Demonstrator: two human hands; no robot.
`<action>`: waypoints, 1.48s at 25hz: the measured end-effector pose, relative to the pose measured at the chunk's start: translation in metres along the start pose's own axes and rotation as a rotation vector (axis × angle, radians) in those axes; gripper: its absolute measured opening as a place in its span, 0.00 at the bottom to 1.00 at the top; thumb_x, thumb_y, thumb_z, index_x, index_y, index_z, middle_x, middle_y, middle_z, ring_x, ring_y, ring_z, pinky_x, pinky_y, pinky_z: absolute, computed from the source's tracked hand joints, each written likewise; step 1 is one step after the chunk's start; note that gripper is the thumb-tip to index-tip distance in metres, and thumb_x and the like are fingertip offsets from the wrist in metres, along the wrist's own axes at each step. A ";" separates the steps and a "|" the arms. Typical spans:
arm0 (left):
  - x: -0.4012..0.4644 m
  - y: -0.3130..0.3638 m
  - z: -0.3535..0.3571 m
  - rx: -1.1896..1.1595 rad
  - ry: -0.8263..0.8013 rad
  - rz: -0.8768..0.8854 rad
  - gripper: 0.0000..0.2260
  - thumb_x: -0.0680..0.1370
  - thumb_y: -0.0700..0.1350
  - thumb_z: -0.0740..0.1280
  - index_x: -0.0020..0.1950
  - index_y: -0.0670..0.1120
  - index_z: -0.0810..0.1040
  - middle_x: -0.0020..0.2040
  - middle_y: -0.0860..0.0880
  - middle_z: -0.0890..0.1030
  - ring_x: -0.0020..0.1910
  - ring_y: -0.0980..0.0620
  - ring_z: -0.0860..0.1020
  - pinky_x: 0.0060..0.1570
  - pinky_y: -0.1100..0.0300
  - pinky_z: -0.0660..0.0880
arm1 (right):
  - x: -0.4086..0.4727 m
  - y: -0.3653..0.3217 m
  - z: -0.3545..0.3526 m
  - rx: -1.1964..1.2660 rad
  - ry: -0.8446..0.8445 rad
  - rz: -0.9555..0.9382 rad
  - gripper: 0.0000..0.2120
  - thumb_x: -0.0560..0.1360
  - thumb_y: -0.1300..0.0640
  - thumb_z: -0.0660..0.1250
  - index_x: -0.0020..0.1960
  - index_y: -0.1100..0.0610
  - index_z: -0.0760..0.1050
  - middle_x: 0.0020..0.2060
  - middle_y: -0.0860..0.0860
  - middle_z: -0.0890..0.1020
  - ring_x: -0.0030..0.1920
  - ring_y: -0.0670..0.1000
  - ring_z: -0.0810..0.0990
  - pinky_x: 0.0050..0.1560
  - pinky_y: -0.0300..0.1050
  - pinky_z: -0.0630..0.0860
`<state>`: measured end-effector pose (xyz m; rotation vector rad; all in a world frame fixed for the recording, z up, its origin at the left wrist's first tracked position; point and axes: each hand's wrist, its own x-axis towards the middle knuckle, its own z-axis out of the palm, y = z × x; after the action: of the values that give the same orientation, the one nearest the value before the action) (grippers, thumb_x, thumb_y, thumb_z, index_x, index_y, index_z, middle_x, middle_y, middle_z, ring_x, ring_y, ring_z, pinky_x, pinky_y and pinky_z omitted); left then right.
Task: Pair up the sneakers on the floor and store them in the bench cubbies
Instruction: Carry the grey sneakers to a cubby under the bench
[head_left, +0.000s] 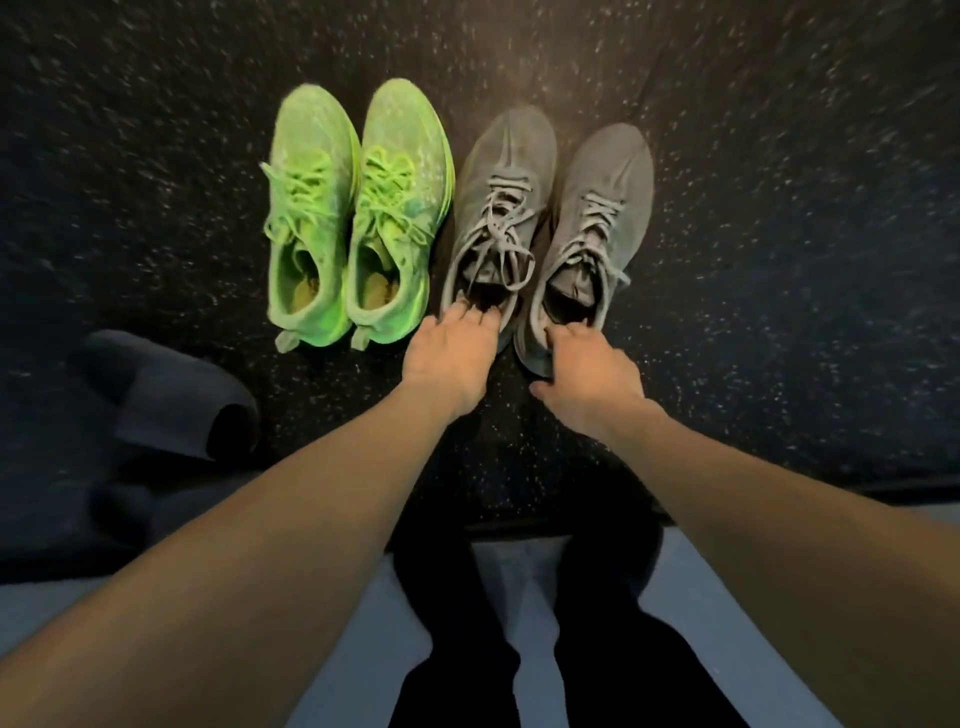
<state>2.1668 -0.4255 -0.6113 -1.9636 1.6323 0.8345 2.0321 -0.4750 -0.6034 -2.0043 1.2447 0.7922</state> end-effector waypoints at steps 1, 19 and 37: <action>0.007 0.001 0.008 0.027 0.064 -0.002 0.24 0.79 0.40 0.63 0.75 0.46 0.63 0.71 0.46 0.70 0.72 0.46 0.64 0.64 0.50 0.66 | 0.007 0.001 0.008 0.000 0.044 -0.009 0.23 0.75 0.52 0.67 0.67 0.56 0.67 0.63 0.53 0.73 0.66 0.57 0.70 0.61 0.54 0.72; -0.355 0.043 -0.290 -0.075 0.091 0.090 0.10 0.81 0.43 0.59 0.61 0.49 0.74 0.55 0.49 0.79 0.59 0.48 0.74 0.52 0.54 0.69 | -0.388 -0.069 -0.238 0.080 0.129 -0.105 0.07 0.76 0.63 0.62 0.52 0.57 0.72 0.51 0.56 0.78 0.53 0.60 0.77 0.44 0.51 0.72; -0.554 0.073 -0.417 -0.042 0.323 -0.002 0.11 0.81 0.38 0.58 0.59 0.47 0.75 0.53 0.42 0.78 0.51 0.40 0.79 0.48 0.50 0.75 | -0.586 -0.094 -0.335 0.085 0.354 -0.233 0.07 0.75 0.60 0.65 0.52 0.54 0.76 0.50 0.55 0.82 0.50 0.61 0.80 0.47 0.55 0.79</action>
<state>2.0989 -0.3324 0.0761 -2.2200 1.7993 0.5753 1.9547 -0.3923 0.0685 -2.2308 1.1796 0.2748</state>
